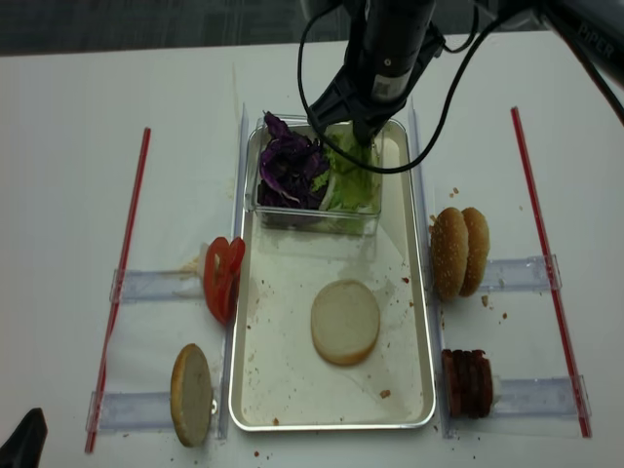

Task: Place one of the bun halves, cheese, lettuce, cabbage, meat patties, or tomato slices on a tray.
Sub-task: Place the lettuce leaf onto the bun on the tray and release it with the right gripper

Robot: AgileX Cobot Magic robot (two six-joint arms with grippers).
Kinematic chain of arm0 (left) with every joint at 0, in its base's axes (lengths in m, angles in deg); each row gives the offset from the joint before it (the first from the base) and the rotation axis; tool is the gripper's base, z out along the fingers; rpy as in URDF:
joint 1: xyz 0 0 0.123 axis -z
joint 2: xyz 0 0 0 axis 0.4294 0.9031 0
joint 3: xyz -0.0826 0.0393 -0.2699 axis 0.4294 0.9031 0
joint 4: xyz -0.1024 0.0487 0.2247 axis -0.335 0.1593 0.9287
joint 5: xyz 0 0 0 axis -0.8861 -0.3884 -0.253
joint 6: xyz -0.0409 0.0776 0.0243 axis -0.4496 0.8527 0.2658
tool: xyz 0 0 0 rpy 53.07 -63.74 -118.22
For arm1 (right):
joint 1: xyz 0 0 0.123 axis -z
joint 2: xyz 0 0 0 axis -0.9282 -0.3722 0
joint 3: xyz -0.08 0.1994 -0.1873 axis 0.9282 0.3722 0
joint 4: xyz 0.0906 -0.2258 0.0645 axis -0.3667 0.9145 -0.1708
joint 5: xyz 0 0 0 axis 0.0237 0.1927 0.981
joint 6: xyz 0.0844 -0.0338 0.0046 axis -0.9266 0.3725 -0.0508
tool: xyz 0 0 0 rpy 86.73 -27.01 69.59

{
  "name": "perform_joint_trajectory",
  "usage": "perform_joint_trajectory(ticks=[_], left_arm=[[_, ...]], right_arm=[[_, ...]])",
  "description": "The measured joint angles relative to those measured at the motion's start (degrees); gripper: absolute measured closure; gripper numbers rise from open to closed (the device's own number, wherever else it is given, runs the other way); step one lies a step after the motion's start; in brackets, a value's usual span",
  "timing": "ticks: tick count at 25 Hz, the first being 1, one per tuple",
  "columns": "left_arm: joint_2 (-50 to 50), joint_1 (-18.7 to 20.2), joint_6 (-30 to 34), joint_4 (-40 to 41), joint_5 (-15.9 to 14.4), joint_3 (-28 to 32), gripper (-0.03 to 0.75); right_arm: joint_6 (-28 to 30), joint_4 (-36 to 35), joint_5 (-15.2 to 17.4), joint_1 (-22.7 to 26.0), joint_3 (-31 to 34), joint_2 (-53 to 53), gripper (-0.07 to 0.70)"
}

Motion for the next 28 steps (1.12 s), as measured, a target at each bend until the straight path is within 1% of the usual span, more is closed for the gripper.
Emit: perform_joint_trajectory(ticks=[7, 10, 15, 21, 28], left_arm=[[0.00, 0.00, 0.00, 0.00, 0.00, 0.00, 0.120], [0.00, 0.00, 0.00, 0.00, 0.00, 0.00, 0.120], [0.00, 0.00, 0.00, 0.00, 0.00, 0.00, 0.120], [0.00, 0.00, 0.00, 0.00, 0.00, 0.00, 0.120], [0.00, 0.00, 0.00, 0.00, 0.00, 0.00, 0.120]], right_arm=[[-0.08, -0.69, 0.00, -0.08, 9.70, 4.38, 0.592], [-0.08, -2.51, 0.00, -0.08, 13.78, 7.28, 0.592], [0.37, -4.21, 0.00, -0.08, 18.10, 9.96, 0.592], [1.76, -7.03, -0.23, -0.61, 18.48, 10.57, 0.592], [2.25, -7.79, -0.23, -8.59, 18.48, 10.57, 0.592]])
